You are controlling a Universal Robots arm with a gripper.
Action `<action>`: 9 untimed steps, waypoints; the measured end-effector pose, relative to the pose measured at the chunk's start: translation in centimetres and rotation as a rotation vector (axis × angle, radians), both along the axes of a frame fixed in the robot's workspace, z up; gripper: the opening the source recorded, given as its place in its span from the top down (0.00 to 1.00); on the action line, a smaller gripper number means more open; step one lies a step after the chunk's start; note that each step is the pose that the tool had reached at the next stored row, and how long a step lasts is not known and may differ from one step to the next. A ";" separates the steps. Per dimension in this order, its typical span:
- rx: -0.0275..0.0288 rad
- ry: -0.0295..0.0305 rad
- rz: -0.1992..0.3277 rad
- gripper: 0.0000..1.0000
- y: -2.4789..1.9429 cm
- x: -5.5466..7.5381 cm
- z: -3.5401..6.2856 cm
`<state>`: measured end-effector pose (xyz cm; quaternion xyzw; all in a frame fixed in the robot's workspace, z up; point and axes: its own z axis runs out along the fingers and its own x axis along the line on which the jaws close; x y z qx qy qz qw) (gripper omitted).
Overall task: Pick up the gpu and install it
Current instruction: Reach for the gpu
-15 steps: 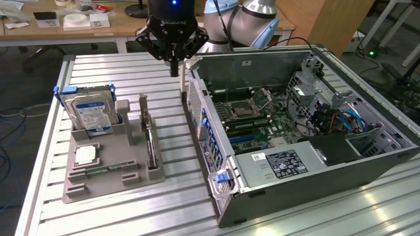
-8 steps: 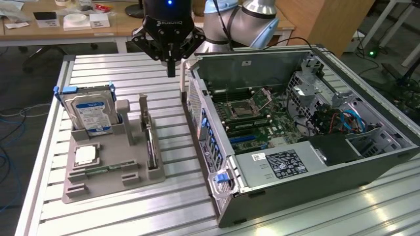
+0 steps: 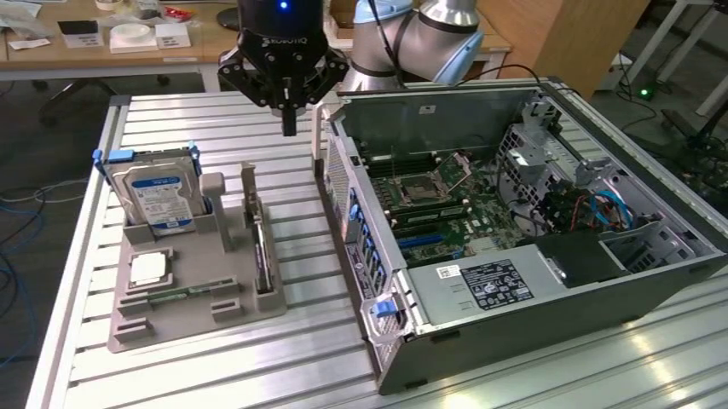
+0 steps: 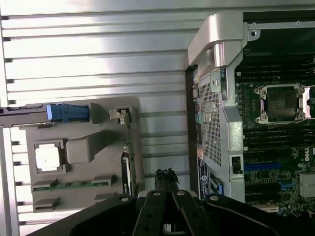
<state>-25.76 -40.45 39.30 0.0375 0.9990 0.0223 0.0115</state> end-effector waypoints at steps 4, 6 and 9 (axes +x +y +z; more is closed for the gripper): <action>0.0000 0.0000 0.000 0.89 -0.17 -0.4 0.00; 0.0000 0.0001 0.000 0.89 -0.26 -0.6 0.00; 0.0000 0.0001 0.000 0.89 -0.40 -0.9 0.00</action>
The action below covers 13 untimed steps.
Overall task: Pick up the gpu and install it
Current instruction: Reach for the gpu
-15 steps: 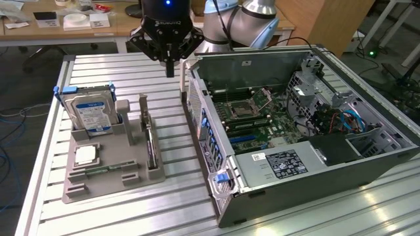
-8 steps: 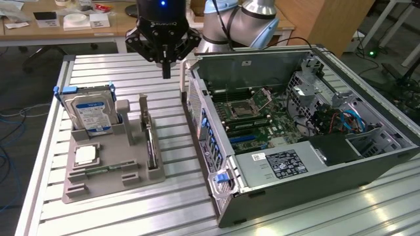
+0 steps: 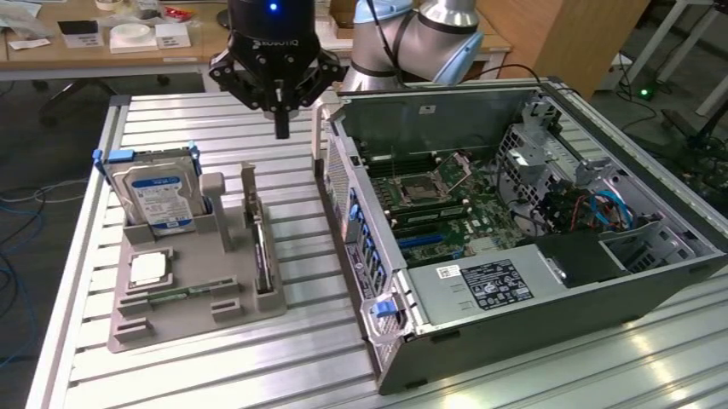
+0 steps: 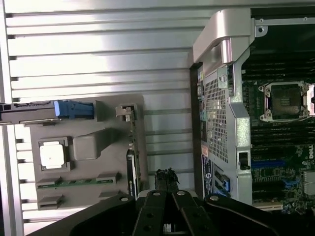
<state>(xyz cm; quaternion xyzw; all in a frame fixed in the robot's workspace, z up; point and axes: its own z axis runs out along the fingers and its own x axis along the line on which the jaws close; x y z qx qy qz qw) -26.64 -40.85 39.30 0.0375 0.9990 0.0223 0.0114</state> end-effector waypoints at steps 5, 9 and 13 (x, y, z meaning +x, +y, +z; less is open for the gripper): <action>0.0000 -0.0001 0.000 0.89 -0.24 -0.8 0.00; 0.0000 0.0000 0.000 0.89 -0.43 -1.5 0.00; 0.0000 0.0000 0.000 0.89 -0.61 -2.3 0.00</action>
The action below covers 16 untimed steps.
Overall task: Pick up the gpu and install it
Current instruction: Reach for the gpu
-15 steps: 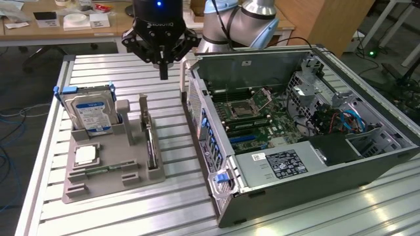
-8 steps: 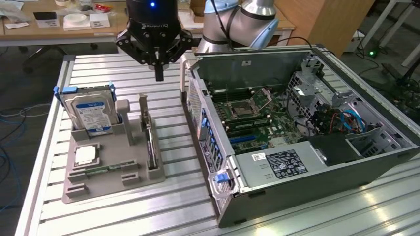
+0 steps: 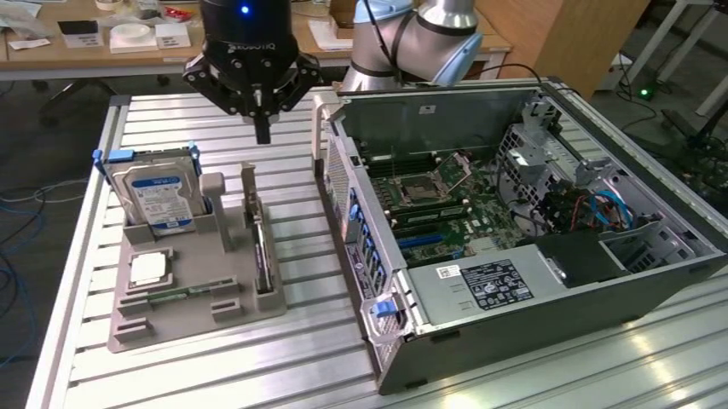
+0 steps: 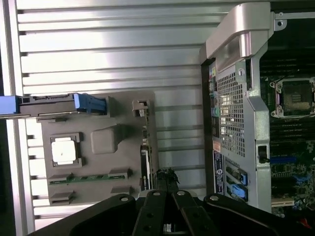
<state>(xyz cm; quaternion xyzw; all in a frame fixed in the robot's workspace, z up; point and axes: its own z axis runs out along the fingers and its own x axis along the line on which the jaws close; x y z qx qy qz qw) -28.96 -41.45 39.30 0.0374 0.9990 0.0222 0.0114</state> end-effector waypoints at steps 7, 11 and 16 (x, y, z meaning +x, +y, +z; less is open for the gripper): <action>0.0000 0.0000 0.000 0.89 -0.26 -1.7 0.00; -0.0001 0.0001 0.000 0.89 -0.43 -2.8 -0.01; 0.0002 -0.0001 0.000 0.89 -0.46 -3.2 -0.01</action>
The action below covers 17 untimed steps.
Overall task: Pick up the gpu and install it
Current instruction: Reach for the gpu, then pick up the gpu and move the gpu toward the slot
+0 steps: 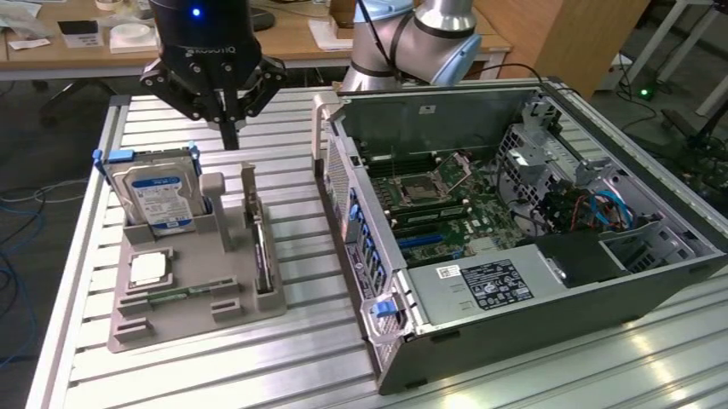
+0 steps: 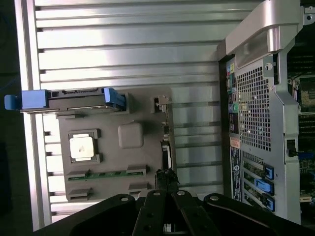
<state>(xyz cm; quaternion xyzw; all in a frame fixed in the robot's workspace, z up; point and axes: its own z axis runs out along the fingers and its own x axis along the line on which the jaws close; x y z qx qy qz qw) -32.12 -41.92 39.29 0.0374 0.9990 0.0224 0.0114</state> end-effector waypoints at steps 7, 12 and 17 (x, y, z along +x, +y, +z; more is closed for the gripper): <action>-0.0001 0.0000 0.000 0.89 0.00 0.0 0.00; -0.0007 -0.0009 0.000 0.89 -0.01 0.0 0.00; -0.0007 -0.0008 0.000 0.89 -0.01 0.0 0.00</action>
